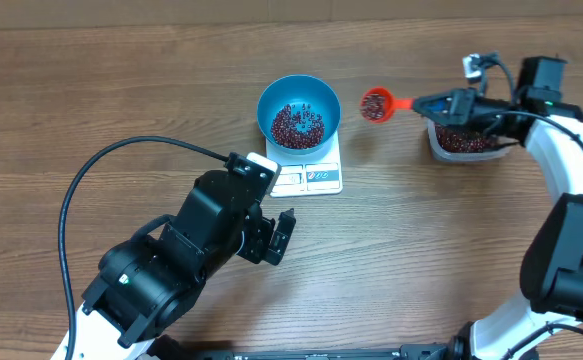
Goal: Scoop item into bowl and weigh 150g on scale
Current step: 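Lift the filled scoop out of the container with the right gripper, then carry the filled scoop left over the teal bowl with the right gripper, then tip the scoop to pour beans into the teal bowl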
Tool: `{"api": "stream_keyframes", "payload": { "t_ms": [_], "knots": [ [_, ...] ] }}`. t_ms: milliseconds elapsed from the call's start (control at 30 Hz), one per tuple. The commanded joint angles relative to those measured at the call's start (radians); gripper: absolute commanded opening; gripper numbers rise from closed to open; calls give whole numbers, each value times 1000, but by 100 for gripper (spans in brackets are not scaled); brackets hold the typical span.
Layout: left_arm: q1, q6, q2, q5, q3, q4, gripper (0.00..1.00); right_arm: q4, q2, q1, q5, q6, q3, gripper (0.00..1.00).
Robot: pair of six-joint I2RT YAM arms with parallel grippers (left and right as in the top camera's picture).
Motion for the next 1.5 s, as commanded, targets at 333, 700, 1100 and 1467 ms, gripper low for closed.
{"api": "stream_keyframes", "payload": {
  "t_ms": [333, 700, 1100, 1467],
  "knots": [
    [-6, 15, 5, -10, -2, -3, 99, 272, 6, 170, 4, 206, -2, 4],
    [-6, 15, 5, -10, -2, -3, 99, 304, 6, 248, 193, 205, -2, 4],
    [-6, 15, 5, -10, -2, -3, 99, 324, 6, 293, 194, -279, -2, 4],
    [-6, 15, 5, -10, -2, -3, 100, 323, 6, 298, 193, -677, -2, 4]
  ]
}}
